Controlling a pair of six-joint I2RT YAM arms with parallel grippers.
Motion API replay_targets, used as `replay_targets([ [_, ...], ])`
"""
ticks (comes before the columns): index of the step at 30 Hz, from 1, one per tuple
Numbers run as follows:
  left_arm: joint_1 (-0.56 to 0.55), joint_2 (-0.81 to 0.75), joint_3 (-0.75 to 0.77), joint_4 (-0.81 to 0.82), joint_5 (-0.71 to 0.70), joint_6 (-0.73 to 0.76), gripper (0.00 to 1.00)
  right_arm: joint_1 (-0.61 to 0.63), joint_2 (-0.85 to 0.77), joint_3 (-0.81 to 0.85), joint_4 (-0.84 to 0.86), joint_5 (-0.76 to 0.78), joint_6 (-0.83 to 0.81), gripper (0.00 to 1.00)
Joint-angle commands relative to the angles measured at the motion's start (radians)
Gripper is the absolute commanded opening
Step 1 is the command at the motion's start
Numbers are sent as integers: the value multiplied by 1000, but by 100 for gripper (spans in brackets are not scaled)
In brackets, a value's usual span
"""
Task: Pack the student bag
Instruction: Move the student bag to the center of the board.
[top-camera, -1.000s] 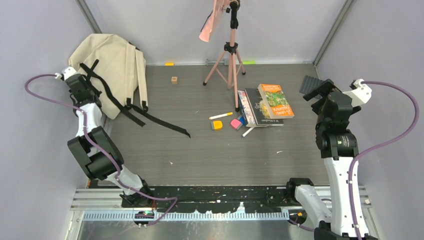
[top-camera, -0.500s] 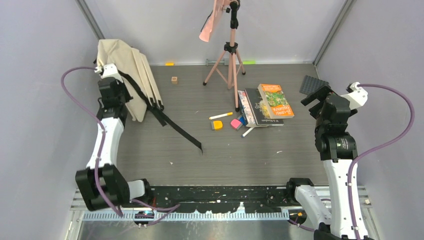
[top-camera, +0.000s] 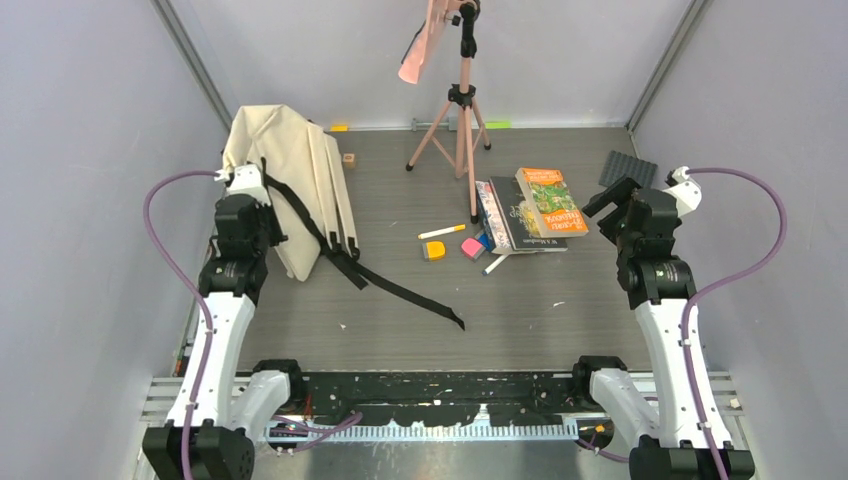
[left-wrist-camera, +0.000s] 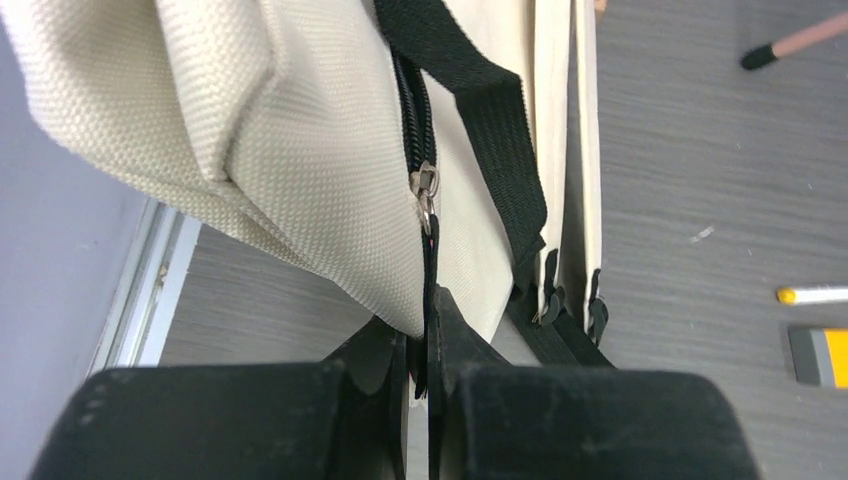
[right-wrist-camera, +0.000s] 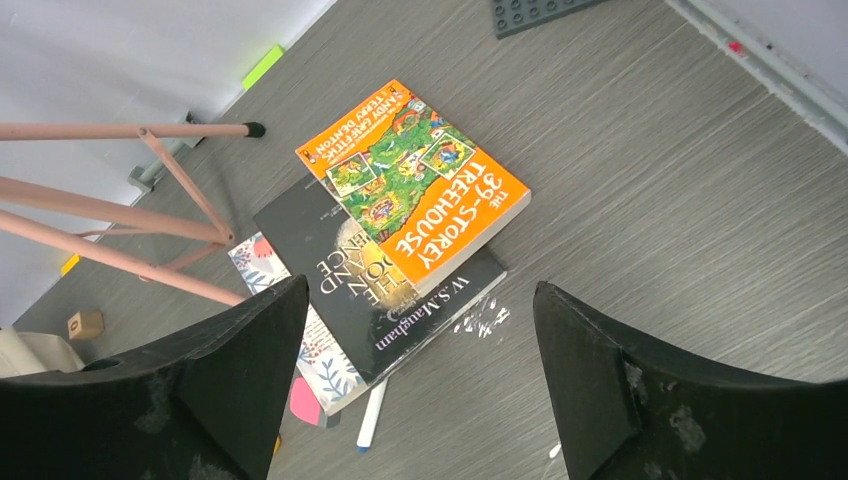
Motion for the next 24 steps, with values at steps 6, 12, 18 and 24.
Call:
replay_targets([
  [6, -175, -85, 13, -181, -58, 68, 0, 3, 6, -12, 62, -79, 25, 88],
  [12, -325, -69, 55, -218, -195, 205, 0, 3, -11, -15, 39, -85, 40, 88],
  [18, -480, -47, 133, -252, -305, 354, 0, 6, -7, -13, 36, -95, 60, 86],
  [24, -615, -47, 162, -320, -325, 422, 0, 13, -6, -21, 43, -94, 65, 83],
])
